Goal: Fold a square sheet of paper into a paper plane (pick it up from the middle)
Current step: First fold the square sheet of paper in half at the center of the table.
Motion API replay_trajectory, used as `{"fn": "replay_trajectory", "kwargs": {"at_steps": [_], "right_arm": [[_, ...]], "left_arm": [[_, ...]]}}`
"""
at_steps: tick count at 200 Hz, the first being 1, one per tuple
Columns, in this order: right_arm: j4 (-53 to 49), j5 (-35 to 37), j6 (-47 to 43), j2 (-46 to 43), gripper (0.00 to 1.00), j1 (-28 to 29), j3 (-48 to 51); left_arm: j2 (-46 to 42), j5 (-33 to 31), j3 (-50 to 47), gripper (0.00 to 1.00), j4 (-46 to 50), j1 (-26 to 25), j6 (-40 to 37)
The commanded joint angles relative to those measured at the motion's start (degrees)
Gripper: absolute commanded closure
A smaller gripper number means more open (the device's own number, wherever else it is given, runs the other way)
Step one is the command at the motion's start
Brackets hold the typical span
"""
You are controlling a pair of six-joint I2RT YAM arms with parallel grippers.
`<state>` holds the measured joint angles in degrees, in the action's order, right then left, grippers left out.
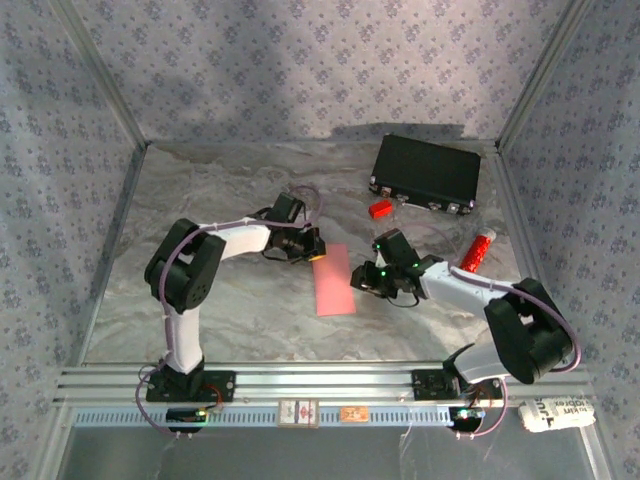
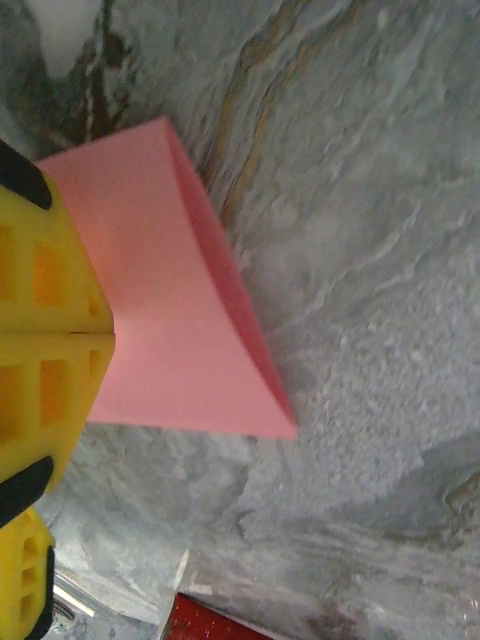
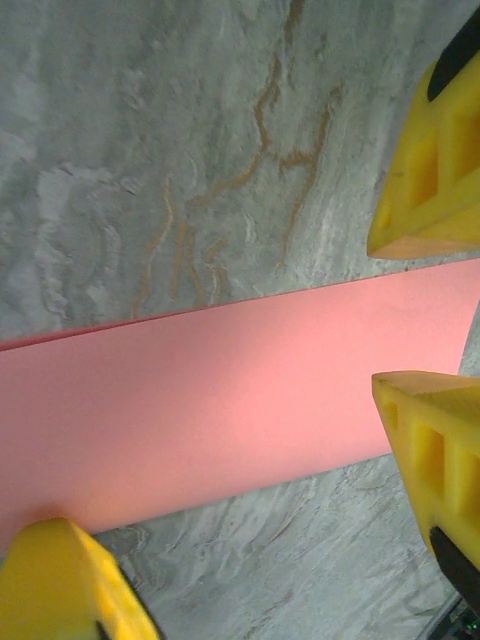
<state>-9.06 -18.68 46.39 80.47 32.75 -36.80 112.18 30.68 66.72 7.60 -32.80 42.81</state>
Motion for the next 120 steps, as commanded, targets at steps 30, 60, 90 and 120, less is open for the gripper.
{"fn": "replay_trajectory", "kwargs": {"at_steps": [30,60,90,120], "right_arm": [[1.08,-2.4,1.49,0.71,0.61,1.0,2.42],[0.79,-3.57,1.83,0.69,0.59,1.34,3.74],[2.7,-6.14,2.55,1.13,0.57,1.52,4.47],[4.22,-7.6,3.31,1.93,0.57,1.58,4.46]], "left_arm": [[3.54,1.95,-0.84,0.95,-0.4,1.65,-2.39],[3.81,2.46,-4.16,0.95,-3.14,2.04,-1.94],[3.35,2.39,-5.94,0.95,-3.97,2.27,-1.76],[3.03,2.44,-6.03,0.95,-4.08,2.4,-1.68]]}}
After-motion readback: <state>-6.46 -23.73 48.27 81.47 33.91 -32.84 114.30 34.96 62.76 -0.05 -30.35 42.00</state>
